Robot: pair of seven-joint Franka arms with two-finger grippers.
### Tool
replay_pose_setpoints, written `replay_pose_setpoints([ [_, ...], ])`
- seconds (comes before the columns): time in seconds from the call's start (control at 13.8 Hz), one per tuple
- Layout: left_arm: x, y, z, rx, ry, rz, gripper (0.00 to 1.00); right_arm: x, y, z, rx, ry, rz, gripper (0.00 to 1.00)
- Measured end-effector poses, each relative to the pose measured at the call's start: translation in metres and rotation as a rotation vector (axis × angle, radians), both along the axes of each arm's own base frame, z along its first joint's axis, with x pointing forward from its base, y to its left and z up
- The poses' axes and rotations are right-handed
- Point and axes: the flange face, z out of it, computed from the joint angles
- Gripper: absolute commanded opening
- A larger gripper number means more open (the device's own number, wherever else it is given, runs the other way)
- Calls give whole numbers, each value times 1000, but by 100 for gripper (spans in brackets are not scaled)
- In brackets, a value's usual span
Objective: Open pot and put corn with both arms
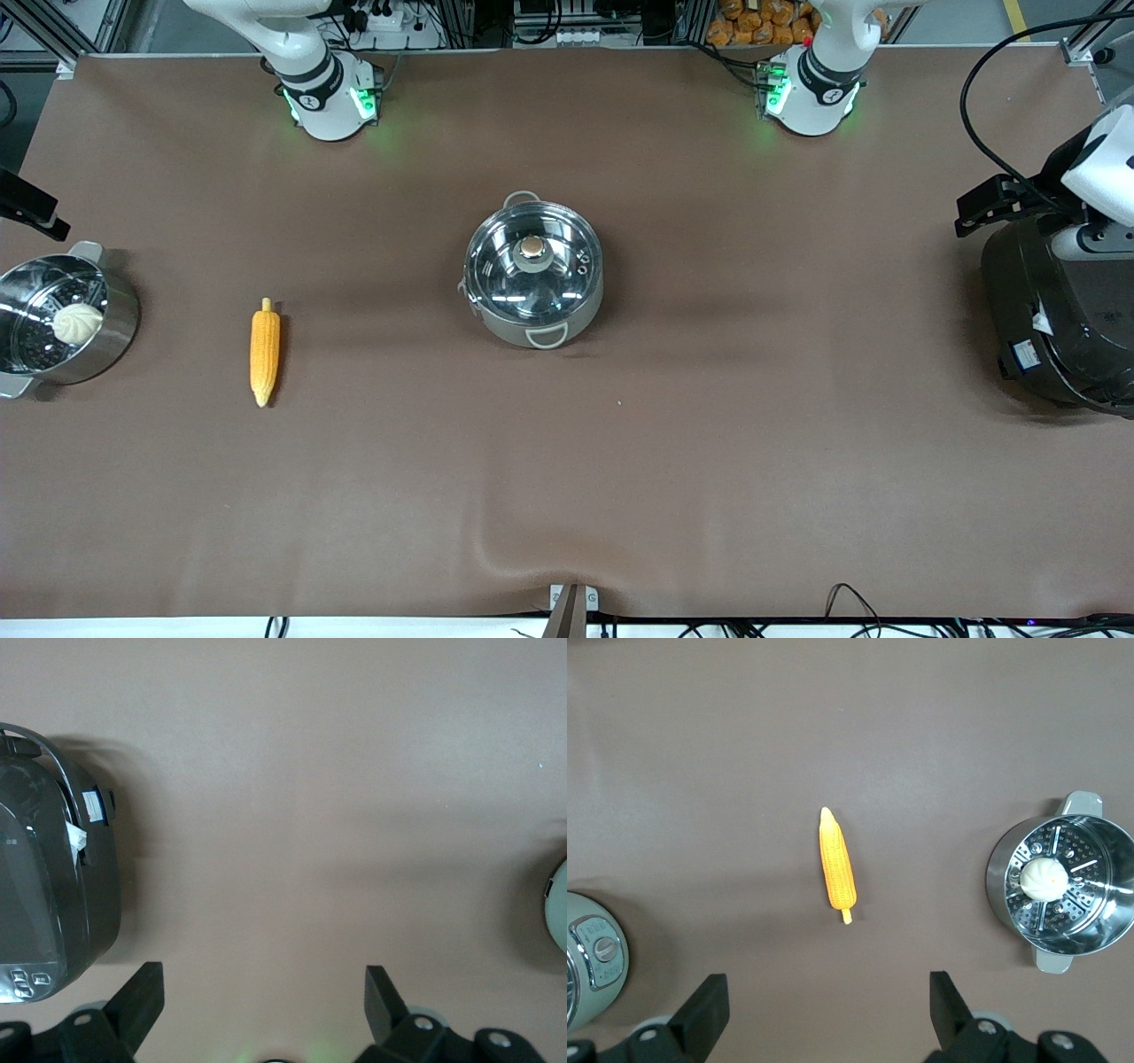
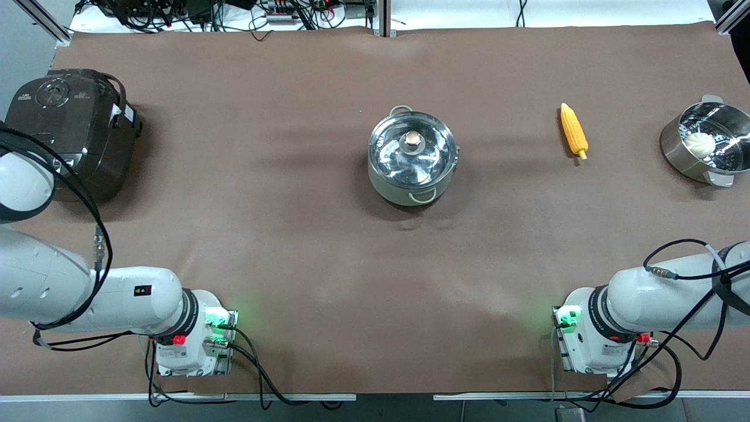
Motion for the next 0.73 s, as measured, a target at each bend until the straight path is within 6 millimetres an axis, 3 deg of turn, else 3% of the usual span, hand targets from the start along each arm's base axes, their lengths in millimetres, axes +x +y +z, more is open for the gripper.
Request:
replay_pose_setpoints([
  [0.73,-1,4,7,0,-4,7,100,10,2,-3,-8,-66,3,100],
])
